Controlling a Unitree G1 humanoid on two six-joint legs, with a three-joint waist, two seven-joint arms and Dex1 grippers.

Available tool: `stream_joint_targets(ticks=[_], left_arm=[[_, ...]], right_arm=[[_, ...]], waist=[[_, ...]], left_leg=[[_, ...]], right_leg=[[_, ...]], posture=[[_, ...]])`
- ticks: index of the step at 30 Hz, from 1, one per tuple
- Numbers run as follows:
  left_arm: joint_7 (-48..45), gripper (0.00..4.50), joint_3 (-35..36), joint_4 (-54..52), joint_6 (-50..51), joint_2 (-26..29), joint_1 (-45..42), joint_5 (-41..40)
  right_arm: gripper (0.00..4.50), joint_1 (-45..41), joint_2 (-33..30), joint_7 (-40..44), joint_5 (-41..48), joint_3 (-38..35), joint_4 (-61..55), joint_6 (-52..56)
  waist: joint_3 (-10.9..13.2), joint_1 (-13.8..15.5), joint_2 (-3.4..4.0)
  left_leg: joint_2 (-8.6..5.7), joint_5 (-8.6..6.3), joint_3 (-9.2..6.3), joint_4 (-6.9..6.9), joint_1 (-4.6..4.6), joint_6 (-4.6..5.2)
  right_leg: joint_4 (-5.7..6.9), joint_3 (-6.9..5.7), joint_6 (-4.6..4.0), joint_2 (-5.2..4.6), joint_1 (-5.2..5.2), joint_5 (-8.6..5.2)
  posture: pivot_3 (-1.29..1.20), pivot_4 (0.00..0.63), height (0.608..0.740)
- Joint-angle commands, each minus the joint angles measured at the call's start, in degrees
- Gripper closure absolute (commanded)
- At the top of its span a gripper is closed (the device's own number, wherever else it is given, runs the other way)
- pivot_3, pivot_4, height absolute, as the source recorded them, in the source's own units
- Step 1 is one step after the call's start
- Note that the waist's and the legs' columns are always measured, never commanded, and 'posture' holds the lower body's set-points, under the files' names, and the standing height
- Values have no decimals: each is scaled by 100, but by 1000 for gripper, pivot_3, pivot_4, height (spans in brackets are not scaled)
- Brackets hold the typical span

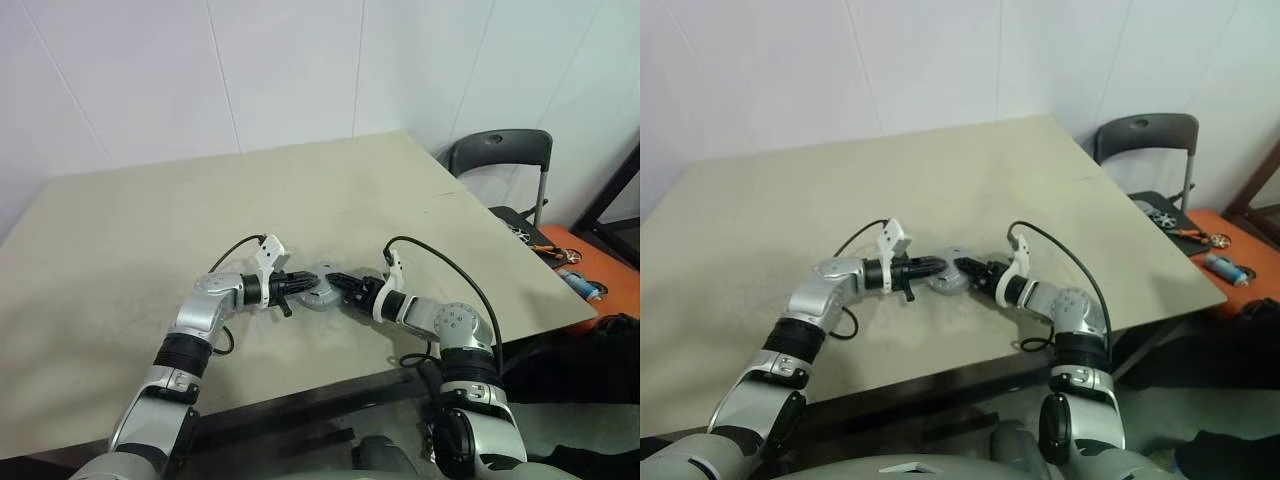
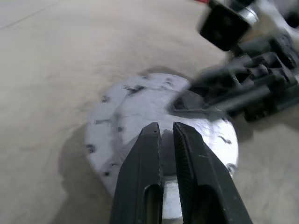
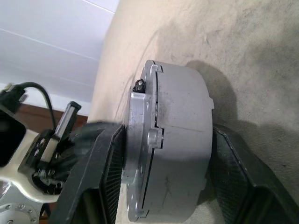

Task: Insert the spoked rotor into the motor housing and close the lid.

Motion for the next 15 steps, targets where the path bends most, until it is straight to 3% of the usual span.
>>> stream_joint_targets(ticks=[1, 5, 10, 15], left_arm=[[395, 3988, 1068, -1050, 961, 45, -481, -1288], [1043, 3988, 1829, -1544, 1801, 264, -793, -2053], [1288, 3988, 1932, -1570, 1927, 716, -416, -1985], [1532, 3988, 2160, -1785, 2157, 827, -87, -2258]], right_arm=[[2248, 80, 95, -409, -186, 11, 460, -59], [2264, 72, 174, -412, -129, -60, 571, -201], [2284, 24, 255, -332, -133, 56, 651, -285], [2284, -195, 352, -456, 101, -243, 876, -382]], waist=[[3, 2, -1], [8, -23, -6], [8, -70, 12], [13, -139, -9]], left_leg=[[1, 0, -1, -3, 0, 0], [2, 0, 0, -5, -3, 0], [1, 0, 3, -11, 14, -1], [2, 1, 0, -7, 8, -4]], right_leg=[[0, -1, 0, 0, 0, 0], [-1, 1, -1, 0, -6, 0], [-4, 3, -1, 2, 9, -1], [-2, 2, -4, 2, 5, 2]], posture=[[0, 0, 740], [0, 0, 740], [0, 0, 740], [0, 0, 740]])
